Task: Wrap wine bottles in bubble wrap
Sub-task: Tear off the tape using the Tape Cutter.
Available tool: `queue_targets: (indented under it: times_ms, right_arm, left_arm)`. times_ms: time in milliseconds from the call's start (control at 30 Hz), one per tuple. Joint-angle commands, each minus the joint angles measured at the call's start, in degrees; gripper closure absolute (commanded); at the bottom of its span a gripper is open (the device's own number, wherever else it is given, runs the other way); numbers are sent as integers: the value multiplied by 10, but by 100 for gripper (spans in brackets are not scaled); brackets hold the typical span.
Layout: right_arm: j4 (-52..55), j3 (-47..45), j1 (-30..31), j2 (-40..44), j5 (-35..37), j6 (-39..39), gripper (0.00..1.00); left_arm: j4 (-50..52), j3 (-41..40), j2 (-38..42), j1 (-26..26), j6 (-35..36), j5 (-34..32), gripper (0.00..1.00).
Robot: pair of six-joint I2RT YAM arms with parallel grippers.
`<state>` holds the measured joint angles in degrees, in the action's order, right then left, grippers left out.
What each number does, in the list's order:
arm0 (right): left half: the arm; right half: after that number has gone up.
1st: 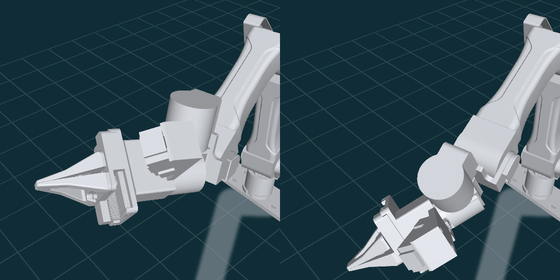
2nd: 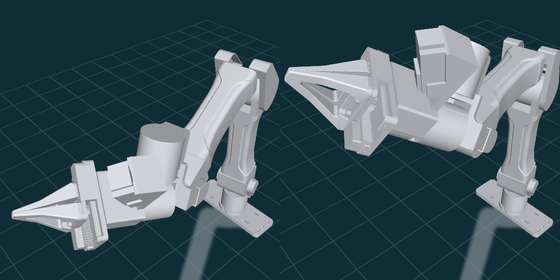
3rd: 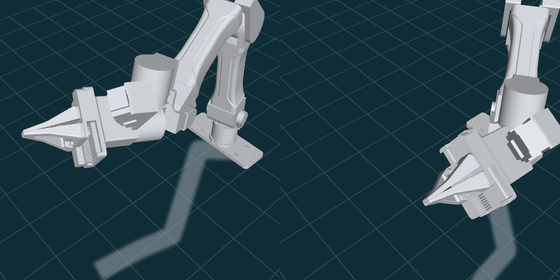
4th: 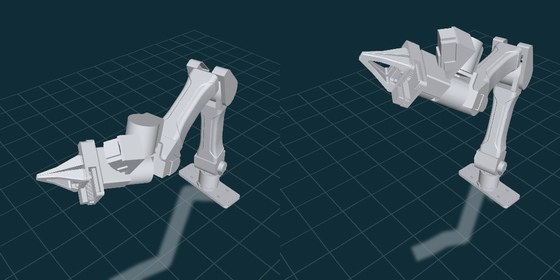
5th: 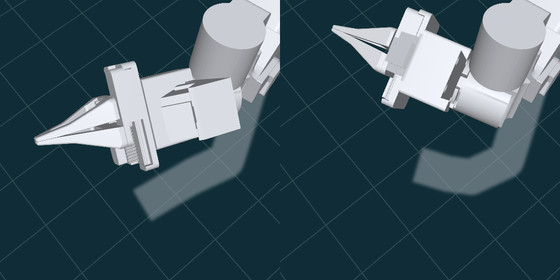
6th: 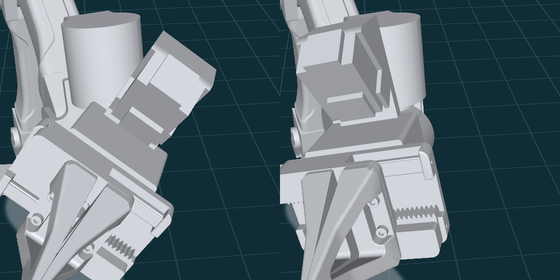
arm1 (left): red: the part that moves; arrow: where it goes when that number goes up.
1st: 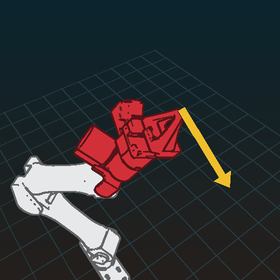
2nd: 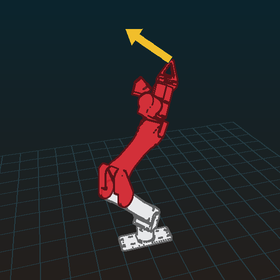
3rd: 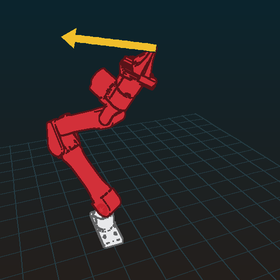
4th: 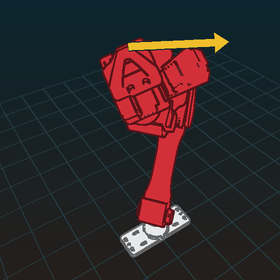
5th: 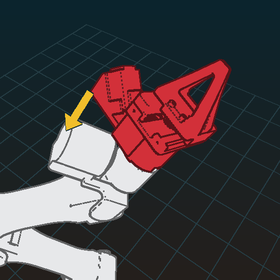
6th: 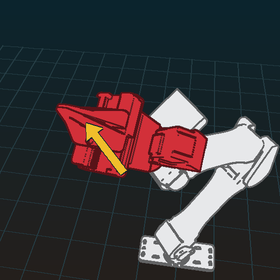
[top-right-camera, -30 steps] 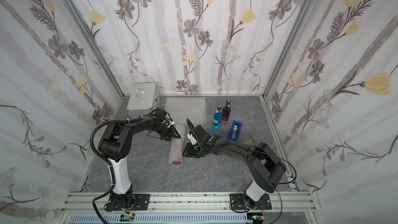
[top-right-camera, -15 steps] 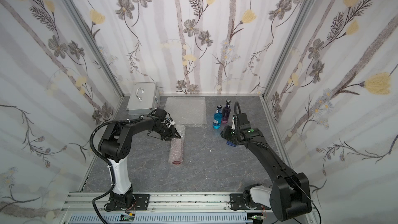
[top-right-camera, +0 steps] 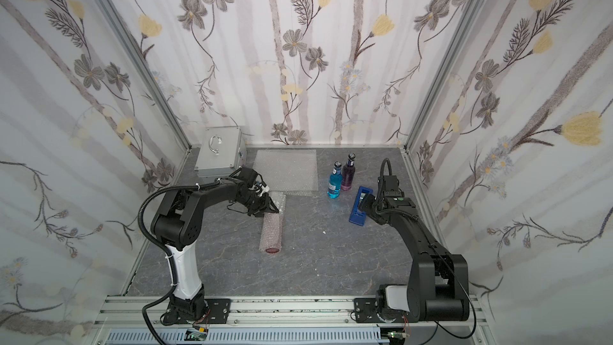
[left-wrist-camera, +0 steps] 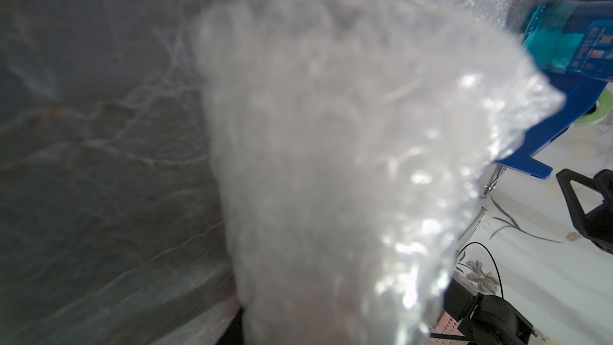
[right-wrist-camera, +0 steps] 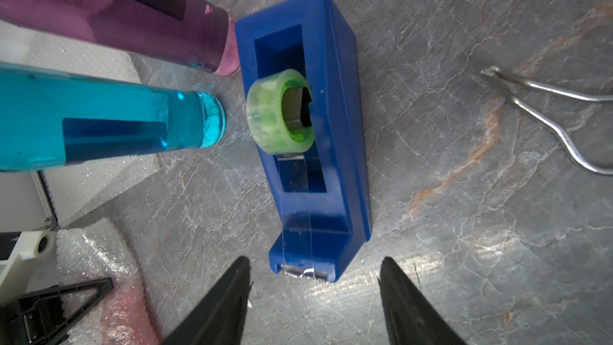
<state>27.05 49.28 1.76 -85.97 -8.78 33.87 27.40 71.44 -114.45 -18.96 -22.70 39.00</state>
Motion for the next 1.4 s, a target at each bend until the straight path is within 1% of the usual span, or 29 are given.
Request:
queue_targets:
  times_ms: [0, 200, 433, 467, 667, 800, 833, 933, 1033, 1100, 1133, 1367]
  right_arm:
    - [-59, -6, -7, -19, -28, -6, 35]
    - [-107, -19, -7, -48, -95, 9, 36]
    - [-134, -27, 4, -51, -123, 23, 38]
    - [-134, -25, 7, -66, -126, 24, 38]
    - [-126, -19, 15, -64, -131, 23, 40]
    - [-116, -22, 8, -59, -112, 14, 44]
    - [-118, -24, 6, -41, -113, 13, 44]
    - [-133, -36, -5, -34, -119, 12, 47]
    - [-177, -57, -19, -26, -156, 20, 50]
    - [-201, -61, -26, -25, -179, 26, 53]
    - [-208, -80, -29, -28, -186, 27, 55]
    - [-249, -107, -38, -42, -221, 36, 66]
  left_arm:
    - [17, -2, -1, -2, -2, -26, 71]
    - [17, -3, 1, -3, -2, -27, 71]
    - [17, -4, 1, -3, -2, -28, 71]
    - [17, -3, 1, -3, -2, -28, 71]
    - [18, -2, -2, -4, -2, -27, 71]
    - [18, -2, -3, -5, -2, -27, 71]
    - [19, -2, -3, -5, -2, -27, 71]
    - [18, -2, -2, -6, -2, -27, 71]
    - [19, -2, 0, -6, -2, -28, 71]
    - [18, -2, -1, -6, -2, -28, 71]
    - [18, -2, -1, -6, -2, -28, 71]
    - [20, -1, 0, -7, 0, -30, 71]
